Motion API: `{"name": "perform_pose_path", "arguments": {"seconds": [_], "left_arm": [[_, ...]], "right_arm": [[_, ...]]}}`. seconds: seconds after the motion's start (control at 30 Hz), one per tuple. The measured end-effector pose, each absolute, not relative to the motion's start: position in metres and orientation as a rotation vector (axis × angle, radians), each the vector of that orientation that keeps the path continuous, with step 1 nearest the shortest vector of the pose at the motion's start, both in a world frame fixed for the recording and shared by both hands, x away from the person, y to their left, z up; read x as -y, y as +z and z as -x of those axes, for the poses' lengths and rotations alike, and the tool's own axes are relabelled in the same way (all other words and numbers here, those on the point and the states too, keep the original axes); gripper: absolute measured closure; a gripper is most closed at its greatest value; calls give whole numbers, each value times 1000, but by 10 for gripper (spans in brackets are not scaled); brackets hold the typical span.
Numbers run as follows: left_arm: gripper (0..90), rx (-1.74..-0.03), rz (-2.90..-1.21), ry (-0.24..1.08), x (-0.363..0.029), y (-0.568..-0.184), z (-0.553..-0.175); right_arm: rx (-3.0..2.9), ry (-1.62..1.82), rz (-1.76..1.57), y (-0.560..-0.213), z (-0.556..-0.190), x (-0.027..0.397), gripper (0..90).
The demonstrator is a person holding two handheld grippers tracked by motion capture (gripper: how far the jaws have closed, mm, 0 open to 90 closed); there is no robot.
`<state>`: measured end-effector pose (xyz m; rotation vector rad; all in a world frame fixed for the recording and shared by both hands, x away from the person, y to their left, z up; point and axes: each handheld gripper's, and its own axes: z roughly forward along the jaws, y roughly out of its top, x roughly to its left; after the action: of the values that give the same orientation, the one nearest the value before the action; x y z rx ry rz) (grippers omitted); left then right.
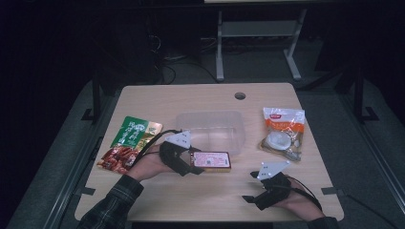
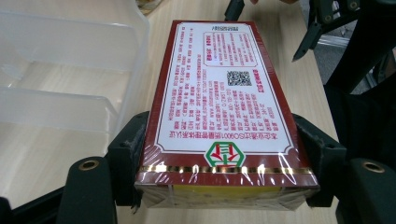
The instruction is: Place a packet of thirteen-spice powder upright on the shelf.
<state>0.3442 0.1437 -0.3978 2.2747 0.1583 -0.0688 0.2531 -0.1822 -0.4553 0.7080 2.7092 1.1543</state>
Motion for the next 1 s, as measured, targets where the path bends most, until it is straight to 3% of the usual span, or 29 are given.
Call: {"name": "perform_pose_path", "arguments": {"seconds": [1.0], "left_arm": [[314,-182,-2337,0,-123,-357,-403]], "right_arm": [[-2613,1146,-780,-456,-253,186,138]]}}
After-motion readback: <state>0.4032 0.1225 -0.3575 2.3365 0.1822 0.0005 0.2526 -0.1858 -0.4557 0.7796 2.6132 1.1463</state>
